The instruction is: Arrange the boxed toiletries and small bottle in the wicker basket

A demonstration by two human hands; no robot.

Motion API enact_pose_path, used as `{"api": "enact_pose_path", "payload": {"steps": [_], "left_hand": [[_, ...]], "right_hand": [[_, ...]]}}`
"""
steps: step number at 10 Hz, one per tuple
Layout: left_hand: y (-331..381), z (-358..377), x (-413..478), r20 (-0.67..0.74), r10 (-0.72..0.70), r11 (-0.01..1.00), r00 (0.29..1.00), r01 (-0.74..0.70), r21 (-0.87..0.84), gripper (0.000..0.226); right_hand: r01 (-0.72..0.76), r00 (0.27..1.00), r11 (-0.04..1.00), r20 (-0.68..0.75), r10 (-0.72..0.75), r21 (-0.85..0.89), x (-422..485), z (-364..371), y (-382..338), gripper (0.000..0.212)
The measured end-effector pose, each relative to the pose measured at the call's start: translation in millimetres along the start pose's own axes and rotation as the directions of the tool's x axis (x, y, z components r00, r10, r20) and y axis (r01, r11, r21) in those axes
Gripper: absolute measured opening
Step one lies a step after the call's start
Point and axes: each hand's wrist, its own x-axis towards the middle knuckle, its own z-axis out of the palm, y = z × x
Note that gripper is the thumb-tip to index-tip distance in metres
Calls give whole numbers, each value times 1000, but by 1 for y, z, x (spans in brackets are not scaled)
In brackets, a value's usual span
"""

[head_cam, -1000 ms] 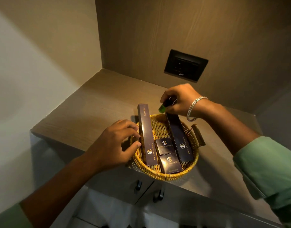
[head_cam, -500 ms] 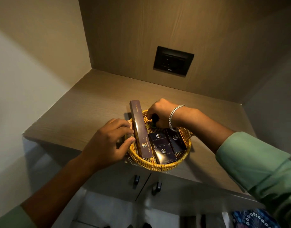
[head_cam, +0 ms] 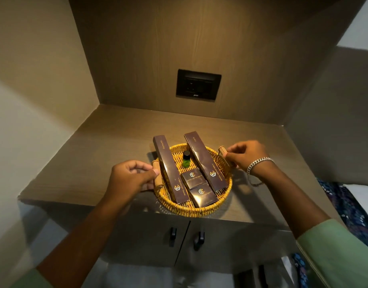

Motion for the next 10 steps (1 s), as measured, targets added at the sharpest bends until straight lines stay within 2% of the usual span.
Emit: {"api": "enact_pose_path", "payload": {"steps": [2,4,5,7,8,9,10], "left_hand": [[6,-4,25,8,-97,993,995,98,-72,13],[27,-2,68,-25,-82,997,996,82,8,6],[36,0,87,-19,-84,994,996,85,72,8],[40,5,113,15,-113,992,993,112,53,8],[39,9,121,3,-103,989,995,102,105,9],[43,10,113,-11,-39,981,999,40,192,12],[58,9,87,-27,182,910,983,-158,383,25]], "right_hand": [[-126,991,976,-31,134,178,0,8,-4,10],[-207,972,943,-53,228,260,3,17,-22,9],[-218,964,942,-92,248,254,10,19,-31,9],[-254,949,948,-142,283,192,21,21,-43,13],[-273,945,946,-137,298,176,23,21,-45,15],[-281,944,952,-145,298,123,16,21,-51,25],[-210,954,977,-224,199,-26,-4,16,-61,51]]}}
